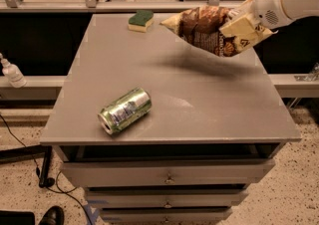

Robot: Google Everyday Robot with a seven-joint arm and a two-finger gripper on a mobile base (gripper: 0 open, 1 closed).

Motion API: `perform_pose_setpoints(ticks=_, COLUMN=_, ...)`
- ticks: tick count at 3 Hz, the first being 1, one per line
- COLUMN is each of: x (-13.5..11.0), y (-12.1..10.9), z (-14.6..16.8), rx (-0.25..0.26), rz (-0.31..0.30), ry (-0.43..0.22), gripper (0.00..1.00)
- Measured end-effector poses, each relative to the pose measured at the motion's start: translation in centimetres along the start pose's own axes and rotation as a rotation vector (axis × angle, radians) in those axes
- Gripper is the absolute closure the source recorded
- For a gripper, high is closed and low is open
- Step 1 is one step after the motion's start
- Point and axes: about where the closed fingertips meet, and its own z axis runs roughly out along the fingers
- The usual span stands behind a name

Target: Move brown chip bag near sponge

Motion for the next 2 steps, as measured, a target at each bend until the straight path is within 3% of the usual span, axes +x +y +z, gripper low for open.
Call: perform_pose_setpoints(ticks=2, x=-1.3, y=-1.3, z=2.6, rx=0.033, rz=-0.001, ry=-0.067, gripper=1.0)
